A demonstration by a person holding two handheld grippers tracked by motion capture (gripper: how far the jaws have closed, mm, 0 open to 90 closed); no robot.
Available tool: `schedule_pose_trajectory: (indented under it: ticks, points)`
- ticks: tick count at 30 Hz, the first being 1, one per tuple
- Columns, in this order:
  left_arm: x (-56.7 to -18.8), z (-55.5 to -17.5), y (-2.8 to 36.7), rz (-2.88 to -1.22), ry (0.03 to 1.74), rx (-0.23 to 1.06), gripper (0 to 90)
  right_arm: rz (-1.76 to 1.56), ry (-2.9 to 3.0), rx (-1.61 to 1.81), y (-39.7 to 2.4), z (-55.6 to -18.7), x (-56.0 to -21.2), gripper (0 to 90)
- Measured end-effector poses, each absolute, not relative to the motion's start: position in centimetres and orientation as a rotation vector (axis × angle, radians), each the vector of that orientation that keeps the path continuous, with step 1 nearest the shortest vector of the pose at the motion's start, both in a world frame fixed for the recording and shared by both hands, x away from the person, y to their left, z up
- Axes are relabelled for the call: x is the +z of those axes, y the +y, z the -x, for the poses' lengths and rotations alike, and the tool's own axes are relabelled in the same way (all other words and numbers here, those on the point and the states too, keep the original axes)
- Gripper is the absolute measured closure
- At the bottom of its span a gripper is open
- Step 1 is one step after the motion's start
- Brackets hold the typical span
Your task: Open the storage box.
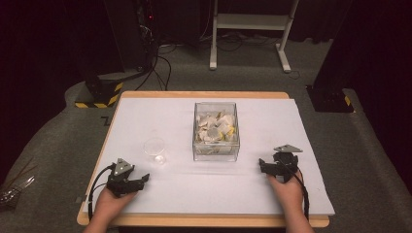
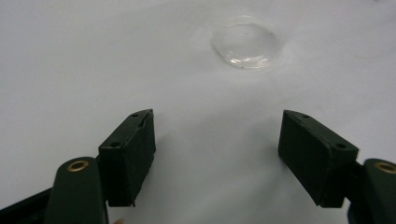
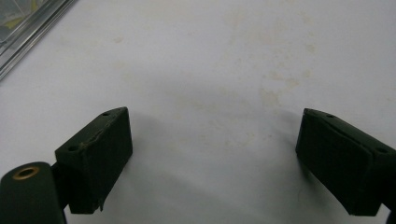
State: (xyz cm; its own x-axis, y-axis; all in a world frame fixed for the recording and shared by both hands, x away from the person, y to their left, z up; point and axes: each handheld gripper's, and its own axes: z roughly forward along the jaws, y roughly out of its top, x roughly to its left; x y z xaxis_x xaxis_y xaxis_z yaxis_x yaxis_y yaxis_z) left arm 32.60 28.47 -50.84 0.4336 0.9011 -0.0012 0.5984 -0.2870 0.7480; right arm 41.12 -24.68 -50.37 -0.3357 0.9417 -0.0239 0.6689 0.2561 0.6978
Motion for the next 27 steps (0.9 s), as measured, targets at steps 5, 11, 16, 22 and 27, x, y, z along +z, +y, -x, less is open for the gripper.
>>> schedule_pose_trajectory:
  ticks: [5,11,16,22,27]
  points:
    - [-50.86,-32.61,28.48,-2.0,1.257,0.566,27.5,-1.46,2.093,0.832,-24.67,-41.11,-50.38,10.3]
    - [-50.85,-32.61,28.53,-2.002,1.253,0.562,27.5,-1.464,2.094,0.831,-24.68,-41.12,-50.37,10.3]
    - [-50.85,-32.6,28.53,-2.001,1.254,0.561,27.5,-1.46,2.094,0.831,-24.68,-41.13,-50.37,10.3]
    - [-50.86,-32.59,28.5,-2.0,1.255,0.566,27.5,-1.459,2.093,0.825,-24.62,-41.12,-50.33,10.3]
    - [-50.86,-32.58,28.49,-2.0,1.256,0.566,27.5,-1.458,2.089,0.821,-24.73,-41.09,-50.25,10.1]
